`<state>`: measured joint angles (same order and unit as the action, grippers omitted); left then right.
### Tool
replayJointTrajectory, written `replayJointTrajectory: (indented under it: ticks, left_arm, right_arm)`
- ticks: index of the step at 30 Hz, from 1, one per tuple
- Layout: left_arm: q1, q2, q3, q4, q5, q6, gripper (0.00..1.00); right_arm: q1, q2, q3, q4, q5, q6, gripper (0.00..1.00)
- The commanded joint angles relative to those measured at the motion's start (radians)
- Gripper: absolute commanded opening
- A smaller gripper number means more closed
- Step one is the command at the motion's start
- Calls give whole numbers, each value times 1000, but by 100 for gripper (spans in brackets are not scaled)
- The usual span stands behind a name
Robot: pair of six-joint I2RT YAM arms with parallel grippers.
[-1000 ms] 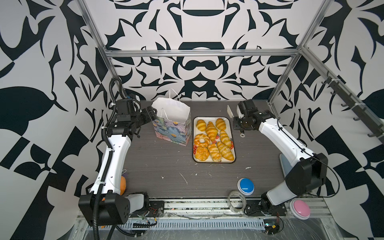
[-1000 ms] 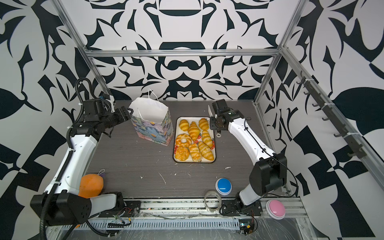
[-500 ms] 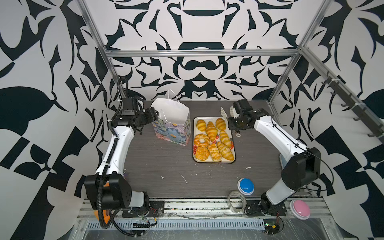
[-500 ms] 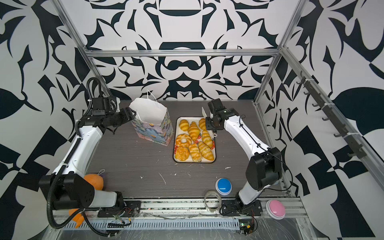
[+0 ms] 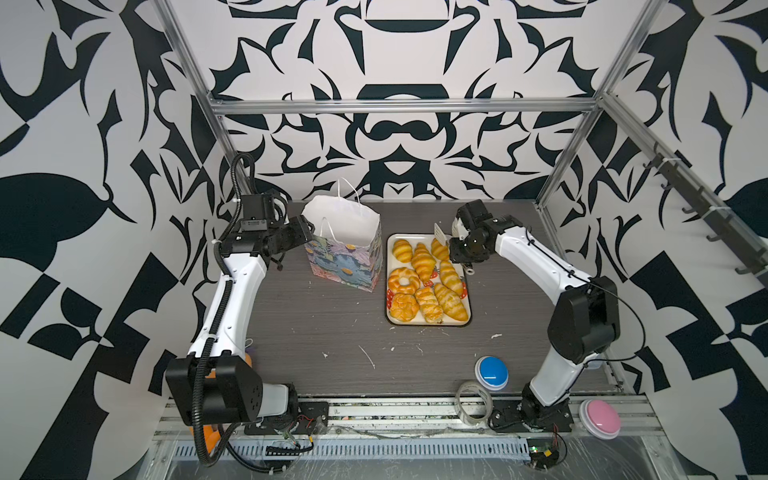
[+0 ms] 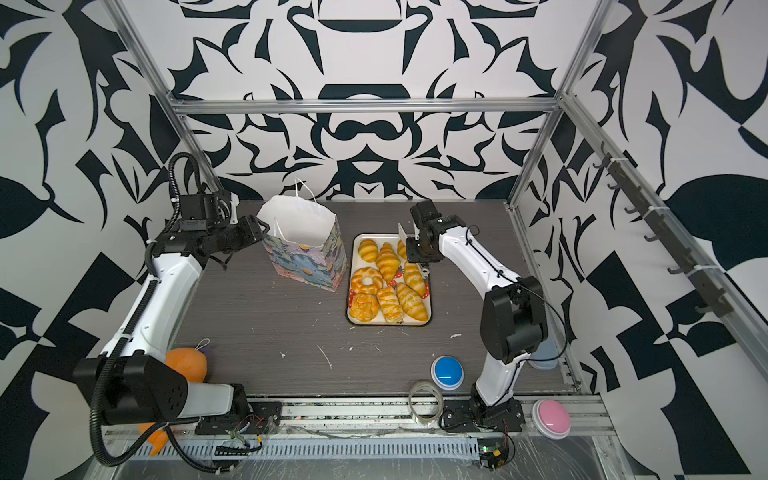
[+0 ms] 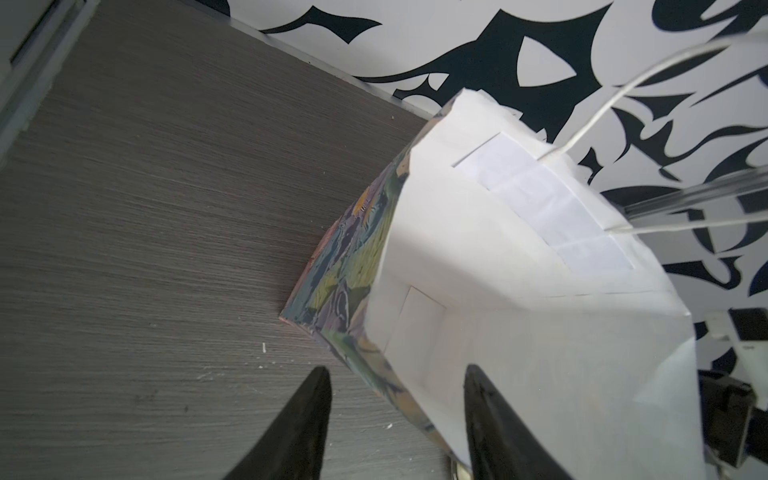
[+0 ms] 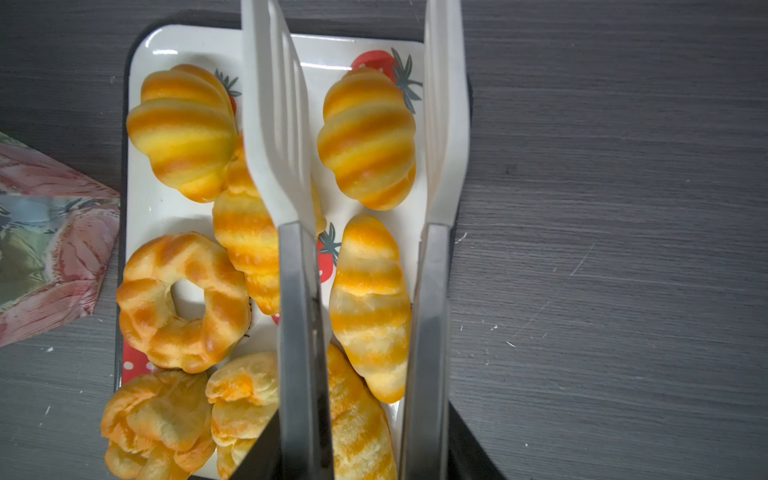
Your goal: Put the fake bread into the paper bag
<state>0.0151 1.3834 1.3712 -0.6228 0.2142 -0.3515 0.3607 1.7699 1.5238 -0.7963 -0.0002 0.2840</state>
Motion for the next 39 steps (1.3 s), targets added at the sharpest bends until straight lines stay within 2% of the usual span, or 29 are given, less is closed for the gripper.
replayJointTrajectory:
  ticks: [1,4,7,14,18,24,39]
  left_arm:
    - [8,20,43,-44,-23,11,49]
    - [18,27,50,-38,-22,6,49]
    - [30,47,67,-40,-10,1,43]
    - [48,45,58,-22,33,-3,42]
    - [48,17,41,3,59,9,50]
    - [48,-15,25,19,106,46,57]
    - [48,-44,18,-39,22,186,57]
  right_arm:
    - [4,-32,49,37,-18,-11,47]
    - [5,-32,40,44,-23,-8,47]
    - [4,-30,31,51,-26,-8,47]
    - [4,-15,31,52,-44,-15,47]
    - [4,-2,39,41,-49,-23,48]
    - [-2,24,52,20,-22,-45,48]
    - [-23,19,53,17,-17,-48,48]
